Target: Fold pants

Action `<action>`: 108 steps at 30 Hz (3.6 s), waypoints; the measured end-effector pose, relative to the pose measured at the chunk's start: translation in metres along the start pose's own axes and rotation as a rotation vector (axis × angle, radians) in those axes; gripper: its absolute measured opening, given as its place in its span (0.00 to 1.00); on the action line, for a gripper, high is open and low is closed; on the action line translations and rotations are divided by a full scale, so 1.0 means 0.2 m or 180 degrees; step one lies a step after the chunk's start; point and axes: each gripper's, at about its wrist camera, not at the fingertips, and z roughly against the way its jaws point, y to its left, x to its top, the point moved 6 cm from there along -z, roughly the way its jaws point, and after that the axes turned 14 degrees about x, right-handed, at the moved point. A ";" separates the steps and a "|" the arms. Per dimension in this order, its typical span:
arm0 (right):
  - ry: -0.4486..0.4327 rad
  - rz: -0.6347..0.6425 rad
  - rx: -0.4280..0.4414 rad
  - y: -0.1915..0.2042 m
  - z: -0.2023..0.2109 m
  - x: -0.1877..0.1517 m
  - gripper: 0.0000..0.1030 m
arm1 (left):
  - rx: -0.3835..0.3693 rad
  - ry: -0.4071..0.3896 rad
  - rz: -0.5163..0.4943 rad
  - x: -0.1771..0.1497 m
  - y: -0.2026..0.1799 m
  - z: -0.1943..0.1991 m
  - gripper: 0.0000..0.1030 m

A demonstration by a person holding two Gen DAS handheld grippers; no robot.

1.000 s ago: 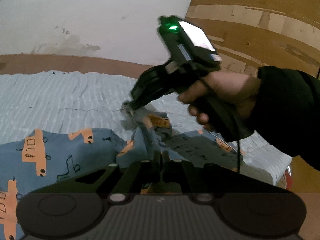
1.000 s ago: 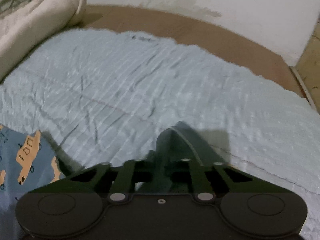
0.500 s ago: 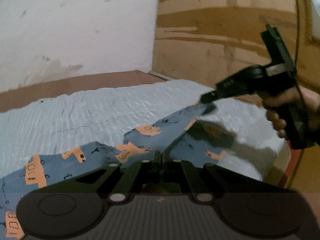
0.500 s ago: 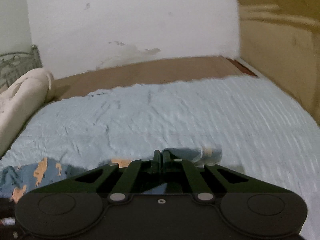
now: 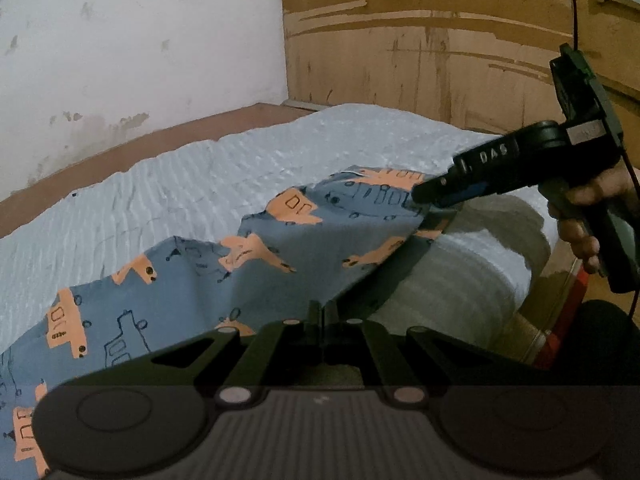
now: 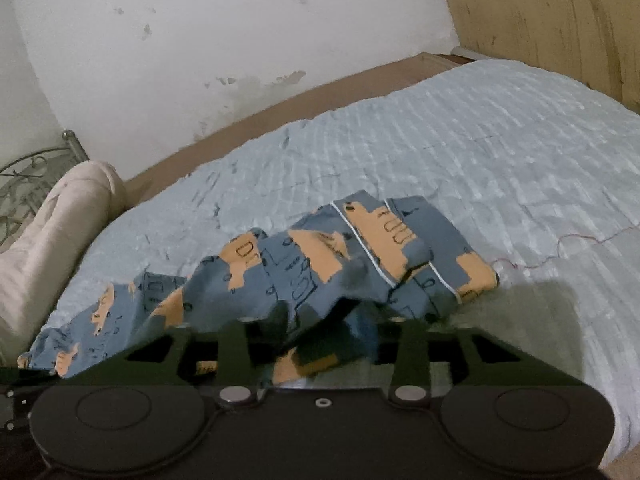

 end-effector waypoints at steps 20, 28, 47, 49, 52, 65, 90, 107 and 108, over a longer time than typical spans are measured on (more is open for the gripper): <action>0.0283 0.0372 -0.0188 -0.24 -0.29 0.33 0.33 | 0.0066 0.0072 -0.0039 -0.01 -0.02 0.00 0.00; 0.0534 0.0475 -0.0097 -0.24 -0.35 0.30 0.10 | 0.0077 0.0082 -0.0032 -0.01 -0.01 -0.01 0.00; 0.0256 0.0499 -0.0411 -0.35 -0.08 0.29 0.05 | 0.0114 0.0008 -0.0106 0.00 -0.05 -0.03 0.00; 0.0234 0.0465 -0.0409 -0.36 -0.08 0.29 0.05 | 0.0114 0.0008 -0.0130 -0.01 -0.04 -0.03 0.00; 0.0241 0.0488 -0.0433 -0.36 -0.10 0.29 0.05 | 0.0118 0.0041 -0.0140 -0.02 -0.05 -0.04 0.00; 0.0198 0.0735 -0.0688 -0.32 -0.11 0.27 0.36 | 0.0226 -0.0013 0.0406 -0.01 0.10 0.05 0.74; 0.0379 0.1219 -0.0273 0.34 -0.45 -0.04 0.99 | 0.2436 0.0268 0.1247 -0.49 1.31 0.47 0.99; 0.0832 0.1888 0.0869 1.19 -1.20 -0.11 0.96 | 0.1824 0.0628 0.2424 -0.72 1.65 0.33 0.38; 0.0844 0.1905 0.0875 1.21 -1.22 -0.11 0.95 | 0.1858 0.0633 0.2424 -0.72 1.66 0.32 0.23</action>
